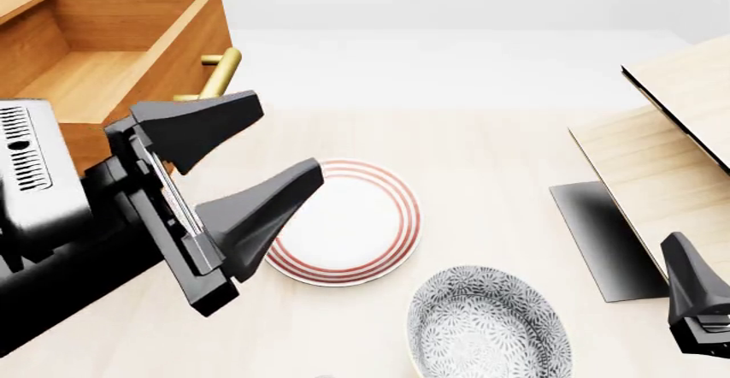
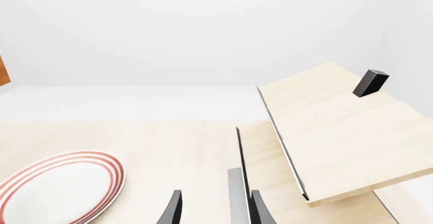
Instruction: Close the top drawer of the cabinet.
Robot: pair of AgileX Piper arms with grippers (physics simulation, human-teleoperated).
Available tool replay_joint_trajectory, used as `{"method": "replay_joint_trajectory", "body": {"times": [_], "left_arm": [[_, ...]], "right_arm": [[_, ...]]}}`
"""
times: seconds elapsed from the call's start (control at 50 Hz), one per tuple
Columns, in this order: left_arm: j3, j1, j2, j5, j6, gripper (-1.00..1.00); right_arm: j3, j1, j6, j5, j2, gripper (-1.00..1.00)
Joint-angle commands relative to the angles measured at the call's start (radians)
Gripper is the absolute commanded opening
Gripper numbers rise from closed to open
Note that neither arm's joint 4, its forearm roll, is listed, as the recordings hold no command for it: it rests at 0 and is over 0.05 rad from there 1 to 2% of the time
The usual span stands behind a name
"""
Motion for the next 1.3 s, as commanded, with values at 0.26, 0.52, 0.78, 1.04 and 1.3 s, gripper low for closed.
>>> {"method": "replay_joint_trajectory", "body": {"times": [0.26, 0.52, 0.78, 1.04, 1.3], "left_arm": [[-0.315, -0.057, 0.452, -0.045, 0.051, 1.0], [-0.466, 0.036, 0.626, 0.034, 0.067, 1.0], [-0.549, 0.168, 0.719, 0.121, 0.06, 1.0], [-0.513, 0.266, 0.688, 0.129, 0.059, 1.0], [-0.449, 0.386, 0.67, 0.145, 0.074, 1.0]], "right_arm": [[0.0, 0.0, 0.0, 0.001, -0.001, 1.0], [0.0, 0.0, 0.0, 0.001, -0.001, 1.0], [0.0, -0.001, 0.0, 0.001, -0.001, 1.0], [0.0, 0.0, 0.0, 0.001, -0.002, 1.0], [0.0, 0.0, 0.0, 0.001, -0.001, 1.0]]}}
